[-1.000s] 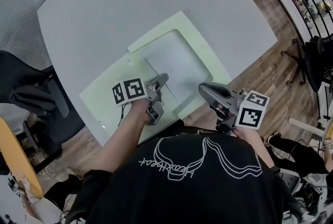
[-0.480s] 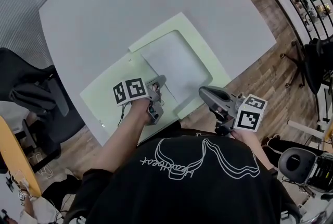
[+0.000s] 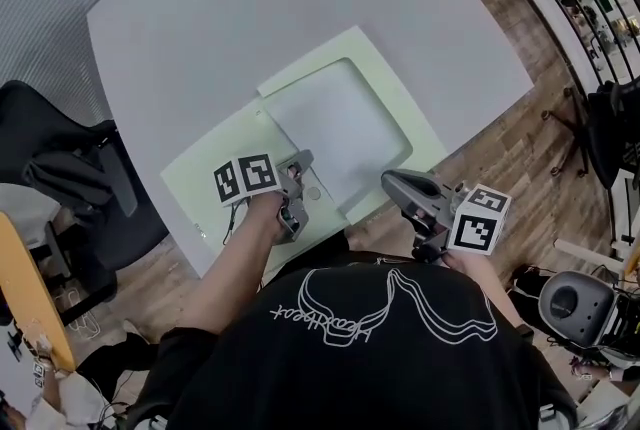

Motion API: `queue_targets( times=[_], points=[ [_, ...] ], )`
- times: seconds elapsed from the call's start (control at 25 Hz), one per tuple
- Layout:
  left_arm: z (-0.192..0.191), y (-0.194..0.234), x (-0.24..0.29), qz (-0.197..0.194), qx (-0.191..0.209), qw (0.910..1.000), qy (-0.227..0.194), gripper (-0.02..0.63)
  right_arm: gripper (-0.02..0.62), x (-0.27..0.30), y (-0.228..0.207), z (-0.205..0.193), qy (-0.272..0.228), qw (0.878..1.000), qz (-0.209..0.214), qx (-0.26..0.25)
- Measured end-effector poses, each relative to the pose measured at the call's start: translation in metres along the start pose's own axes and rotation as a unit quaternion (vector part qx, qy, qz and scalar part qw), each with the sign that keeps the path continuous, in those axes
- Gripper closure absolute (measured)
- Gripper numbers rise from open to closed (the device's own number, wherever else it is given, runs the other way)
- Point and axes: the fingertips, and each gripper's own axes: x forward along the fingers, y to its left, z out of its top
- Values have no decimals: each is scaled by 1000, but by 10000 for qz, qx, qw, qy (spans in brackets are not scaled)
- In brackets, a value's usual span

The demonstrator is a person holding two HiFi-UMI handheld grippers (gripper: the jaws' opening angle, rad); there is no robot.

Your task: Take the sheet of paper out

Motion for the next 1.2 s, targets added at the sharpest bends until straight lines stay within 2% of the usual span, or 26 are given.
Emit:
queue_targets(
  times=[0.28, 0.68, 1.0, 1.2],
  points=[
    [0, 8, -16, 23, -95, 9999, -116, 592, 586, 7, 8, -8, 155, 9998, 85, -62],
    [-3, -1, -32, -3, 137, 9996, -262, 592, 586, 12, 23, -7, 393, 9986, 291, -178],
    [-3, 6, -44, 78, 48, 9990, -439, 592, 586, 13, 28, -8, 503, 9977, 385, -222],
    [-1, 10, -54, 140, -64, 9982, -587, 592, 586, 15, 32, -6, 459, 9973, 575, 30]
  ],
)
